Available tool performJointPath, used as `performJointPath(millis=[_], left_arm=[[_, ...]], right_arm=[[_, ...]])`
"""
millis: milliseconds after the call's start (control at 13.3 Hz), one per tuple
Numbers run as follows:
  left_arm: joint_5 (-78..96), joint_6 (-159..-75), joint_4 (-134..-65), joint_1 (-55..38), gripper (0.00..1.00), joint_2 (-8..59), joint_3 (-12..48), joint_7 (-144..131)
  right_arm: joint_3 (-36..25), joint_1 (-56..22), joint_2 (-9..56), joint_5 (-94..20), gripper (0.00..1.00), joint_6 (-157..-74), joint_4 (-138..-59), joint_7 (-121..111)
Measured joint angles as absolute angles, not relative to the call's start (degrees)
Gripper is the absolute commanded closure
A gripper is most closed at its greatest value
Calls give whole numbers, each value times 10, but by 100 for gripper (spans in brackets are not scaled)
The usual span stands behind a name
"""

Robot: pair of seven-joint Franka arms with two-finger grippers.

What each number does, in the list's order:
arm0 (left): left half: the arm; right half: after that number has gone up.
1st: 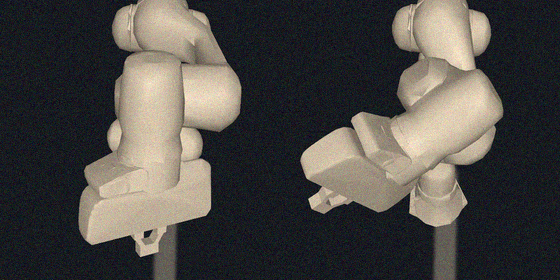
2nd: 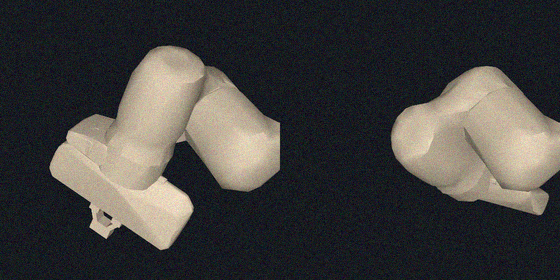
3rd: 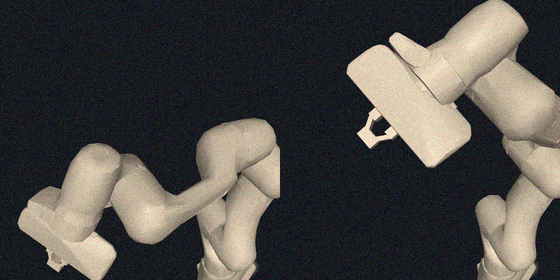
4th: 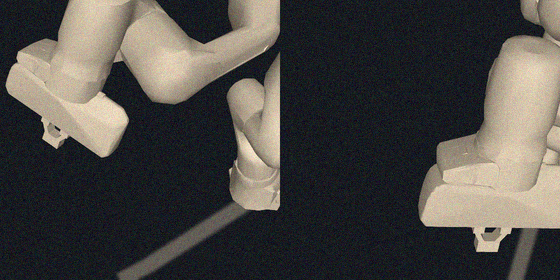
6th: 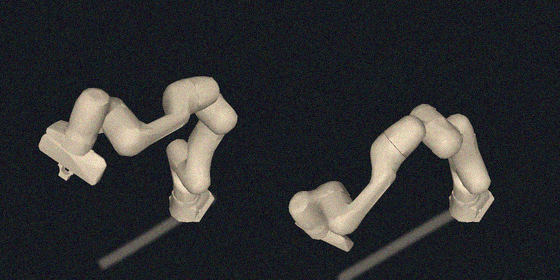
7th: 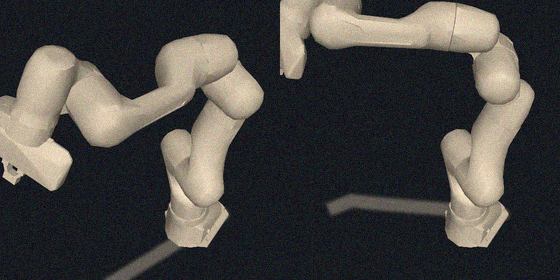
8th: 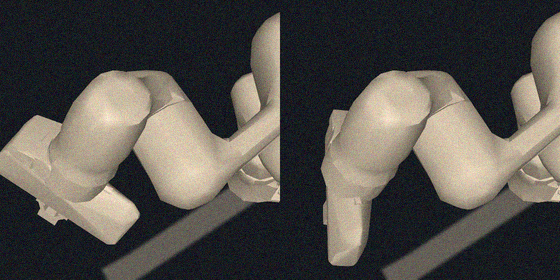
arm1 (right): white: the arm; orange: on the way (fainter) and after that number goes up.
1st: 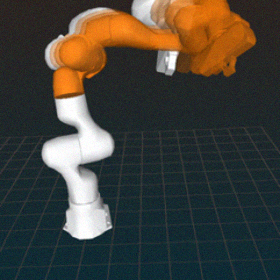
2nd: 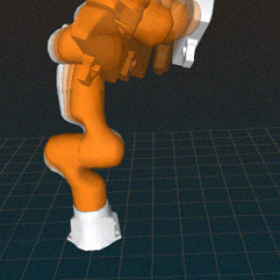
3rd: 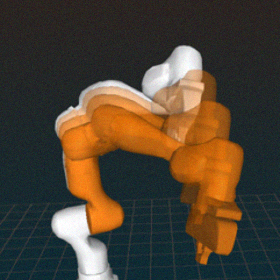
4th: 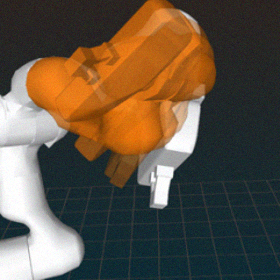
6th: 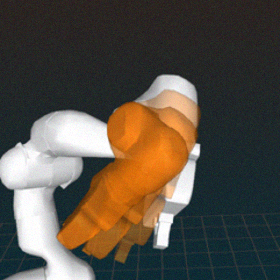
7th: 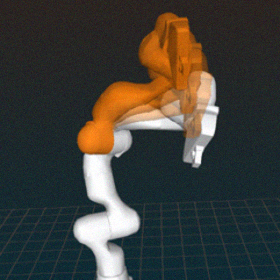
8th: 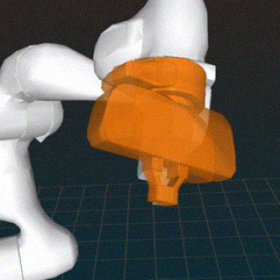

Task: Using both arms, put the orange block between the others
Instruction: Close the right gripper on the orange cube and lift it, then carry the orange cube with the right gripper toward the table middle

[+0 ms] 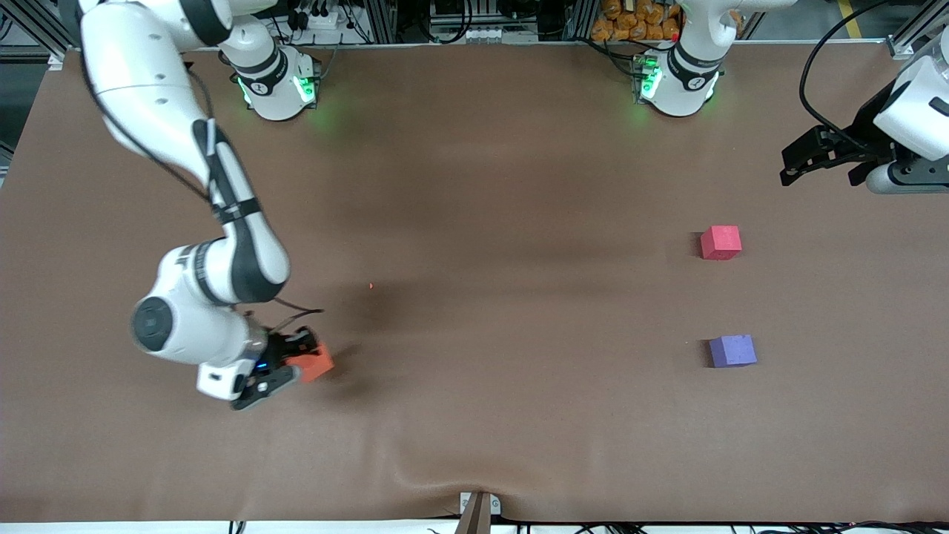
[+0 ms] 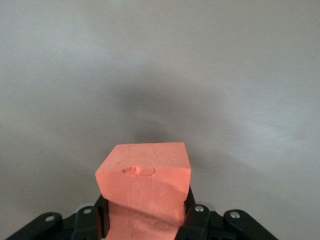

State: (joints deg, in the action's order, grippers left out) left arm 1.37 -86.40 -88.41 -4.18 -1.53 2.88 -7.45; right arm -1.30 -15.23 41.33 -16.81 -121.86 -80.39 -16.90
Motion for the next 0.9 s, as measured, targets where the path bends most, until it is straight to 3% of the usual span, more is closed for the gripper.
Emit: performJointPath(millis=[601,676,751,901], left_arm=[[14,-864,-882,-42,0,-16,29,-74],[14,-863,-882,-42,0,-16,29,-74],[14,-863,-882,-42,0,-16,30,-74],[14,-858,-882,-42,0,-17,30,-74]], right_arm=[[-12,-357,411,-173,47,-1223,-807,194],[-13,-380,411,-173,46,-1229,-808,222],[-13,-399,412,-173,38,-1238,-809,247],[-14,-427,415,-173,37,-1258,-811,298]])
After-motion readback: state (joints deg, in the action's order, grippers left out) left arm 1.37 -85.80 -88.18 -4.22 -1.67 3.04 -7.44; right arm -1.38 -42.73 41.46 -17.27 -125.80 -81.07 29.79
